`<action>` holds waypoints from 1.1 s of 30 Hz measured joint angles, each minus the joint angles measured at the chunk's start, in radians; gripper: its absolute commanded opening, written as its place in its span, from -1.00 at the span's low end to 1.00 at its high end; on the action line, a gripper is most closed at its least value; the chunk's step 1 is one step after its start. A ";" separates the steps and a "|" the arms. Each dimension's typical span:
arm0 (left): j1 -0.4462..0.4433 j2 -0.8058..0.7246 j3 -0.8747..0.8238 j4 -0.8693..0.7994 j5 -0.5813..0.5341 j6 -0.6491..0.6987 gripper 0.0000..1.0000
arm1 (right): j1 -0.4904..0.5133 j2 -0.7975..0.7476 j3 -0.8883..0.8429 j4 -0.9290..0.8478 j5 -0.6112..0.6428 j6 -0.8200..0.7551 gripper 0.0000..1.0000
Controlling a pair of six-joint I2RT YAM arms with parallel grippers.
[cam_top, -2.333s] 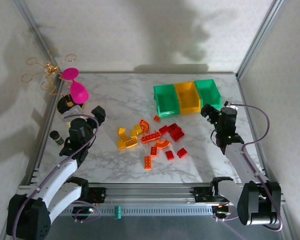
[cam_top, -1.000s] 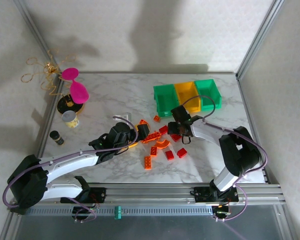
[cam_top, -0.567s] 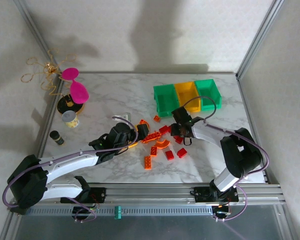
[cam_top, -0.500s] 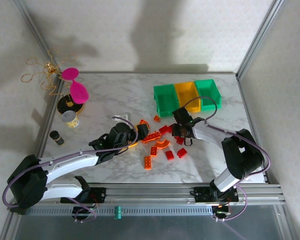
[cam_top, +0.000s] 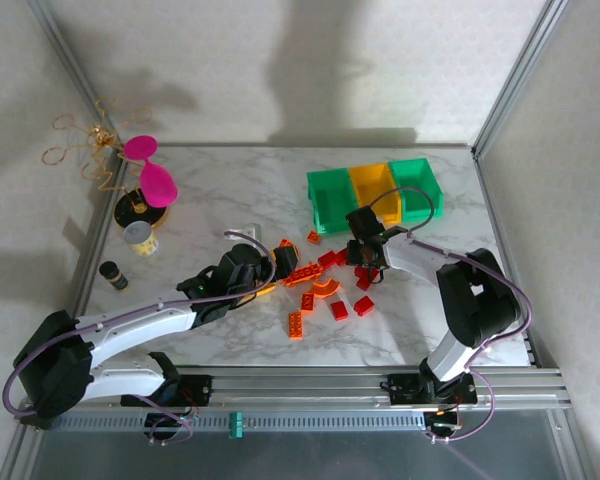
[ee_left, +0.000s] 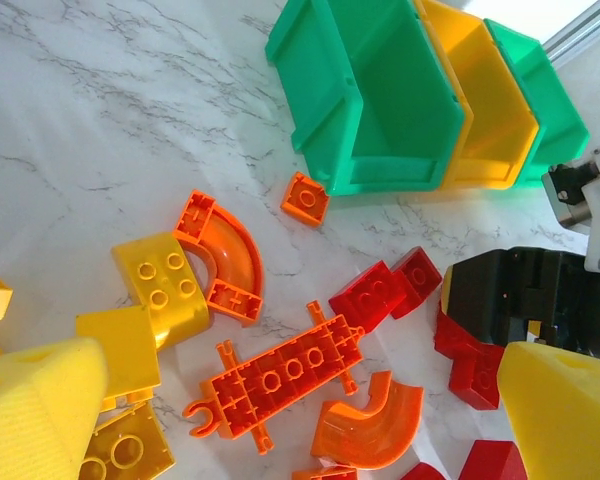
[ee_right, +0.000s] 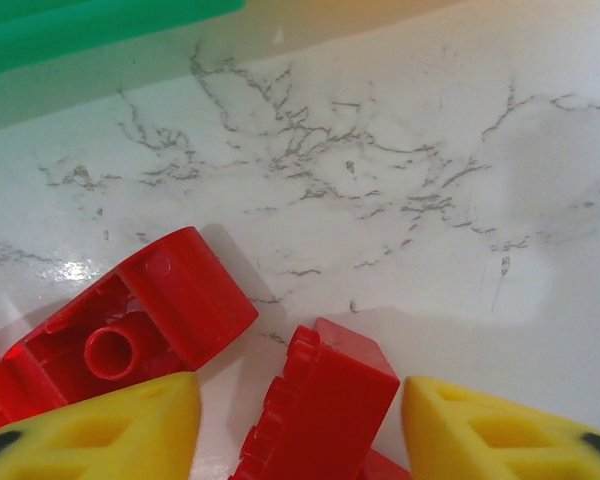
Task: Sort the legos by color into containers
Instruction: Move the lego to the center of the table, then pick up the lego from the center of the table.
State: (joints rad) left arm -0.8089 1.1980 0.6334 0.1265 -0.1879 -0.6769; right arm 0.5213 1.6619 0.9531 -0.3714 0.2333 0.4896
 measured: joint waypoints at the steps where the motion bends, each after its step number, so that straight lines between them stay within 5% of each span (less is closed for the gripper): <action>1: -0.001 0.000 0.000 0.000 -0.001 0.000 0.99 | 0.000 0.003 0.000 0.000 0.000 0.003 0.20; 20: -0.002 0.000 0.032 -0.023 -0.016 0.005 0.99 | -0.011 0.008 0.000 0.031 -0.001 0.020 -0.53; 33: -0.002 -0.006 0.068 -0.042 -0.037 0.006 0.99 | -0.011 -0.080 0.145 0.007 0.003 -0.029 -0.61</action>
State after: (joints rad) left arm -0.8112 1.1919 0.7010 0.0841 -0.2253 -0.6712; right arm 0.5102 1.5822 1.0977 -0.3641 0.2359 0.4610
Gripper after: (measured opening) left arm 0.996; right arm 0.216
